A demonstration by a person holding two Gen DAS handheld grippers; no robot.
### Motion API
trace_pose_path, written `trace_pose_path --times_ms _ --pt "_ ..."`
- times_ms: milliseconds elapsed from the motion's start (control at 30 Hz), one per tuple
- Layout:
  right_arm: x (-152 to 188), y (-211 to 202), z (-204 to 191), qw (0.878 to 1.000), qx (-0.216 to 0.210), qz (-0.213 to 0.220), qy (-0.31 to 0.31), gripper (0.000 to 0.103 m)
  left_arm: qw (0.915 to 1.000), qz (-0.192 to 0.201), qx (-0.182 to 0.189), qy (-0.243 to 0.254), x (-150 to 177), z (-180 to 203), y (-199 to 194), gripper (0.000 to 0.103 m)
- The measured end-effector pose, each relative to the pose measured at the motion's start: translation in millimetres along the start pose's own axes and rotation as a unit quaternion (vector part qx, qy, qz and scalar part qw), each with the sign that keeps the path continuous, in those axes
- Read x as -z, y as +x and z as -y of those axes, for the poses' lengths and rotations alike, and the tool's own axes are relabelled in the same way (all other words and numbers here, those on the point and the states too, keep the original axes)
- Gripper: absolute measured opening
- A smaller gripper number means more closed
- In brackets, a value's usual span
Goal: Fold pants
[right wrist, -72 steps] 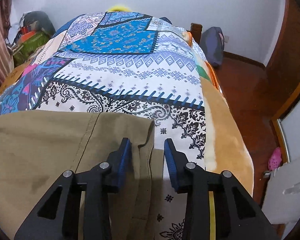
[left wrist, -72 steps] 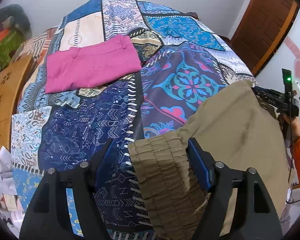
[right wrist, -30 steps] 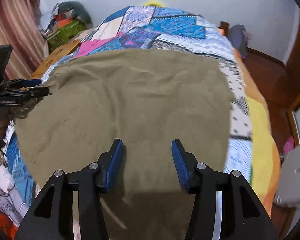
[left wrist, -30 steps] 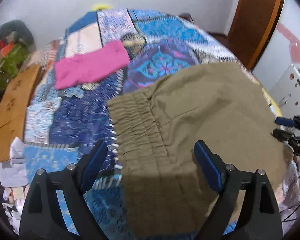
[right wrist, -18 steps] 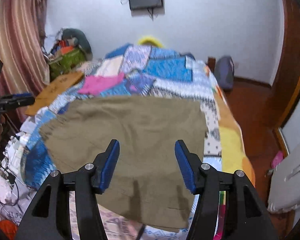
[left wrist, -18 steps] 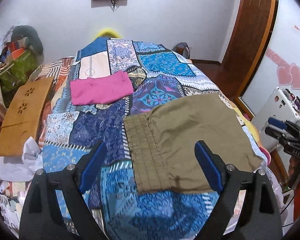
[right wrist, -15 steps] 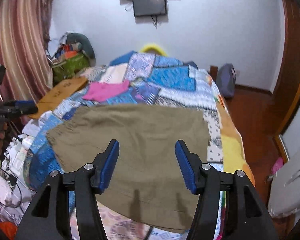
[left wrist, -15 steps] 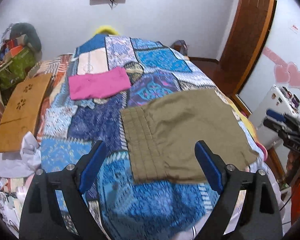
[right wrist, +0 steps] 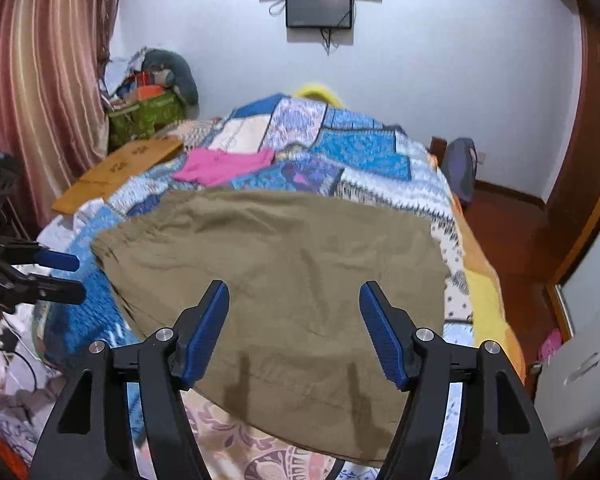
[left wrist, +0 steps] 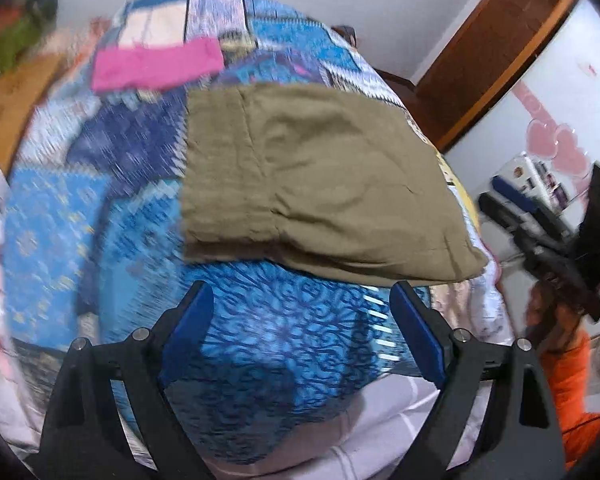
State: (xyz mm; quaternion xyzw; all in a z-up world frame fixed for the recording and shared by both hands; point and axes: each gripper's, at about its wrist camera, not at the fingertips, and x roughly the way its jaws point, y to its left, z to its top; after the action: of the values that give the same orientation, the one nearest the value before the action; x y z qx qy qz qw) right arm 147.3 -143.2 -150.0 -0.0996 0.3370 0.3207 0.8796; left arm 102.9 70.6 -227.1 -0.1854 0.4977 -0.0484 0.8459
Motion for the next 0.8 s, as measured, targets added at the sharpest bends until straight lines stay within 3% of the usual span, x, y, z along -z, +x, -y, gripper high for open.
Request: trace_pose_path --times_ms 200,400,533,600,700,800 --pt "18.0 20.6 3.0 0.999 -0.019 -0.038 0.022 0.064 0.9993 -0.01 0.026 -0.026 -4.4 -2.2 13.8 0.094" --pt "34.0 35.2 4.7 0.996 -0.042 -0.063 0.036 0.064 0.9867 -0.012 0.111 -0.118 -23.1 -36.1 31.1 0.098" --pt "35.4 36.3 9.3 0.995 -0.062 -0.069 0.046 0.064 0.9805 -0.005 0.124 -0.153 -36.7 -48.2 39.2 0.098" --pt "37.1 35.7 9.0 0.995 -0.065 -0.068 0.043 0.064 0.9797 0.0 0.118 -0.162 -43.6 -50.3 42.1 0.096" --pt "37.2 35.7 10.9 0.994 -0.067 -0.067 0.046 0.065 0.987 0.002 0.075 -0.142 -55.5 -44.4 45.9 0.084" --pt "36.7 35.8 11.3 0.994 -0.066 -0.069 0.048 0.065 0.998 0.004 -0.01 -0.062 -65.3 -27.9 48.7 0.056"
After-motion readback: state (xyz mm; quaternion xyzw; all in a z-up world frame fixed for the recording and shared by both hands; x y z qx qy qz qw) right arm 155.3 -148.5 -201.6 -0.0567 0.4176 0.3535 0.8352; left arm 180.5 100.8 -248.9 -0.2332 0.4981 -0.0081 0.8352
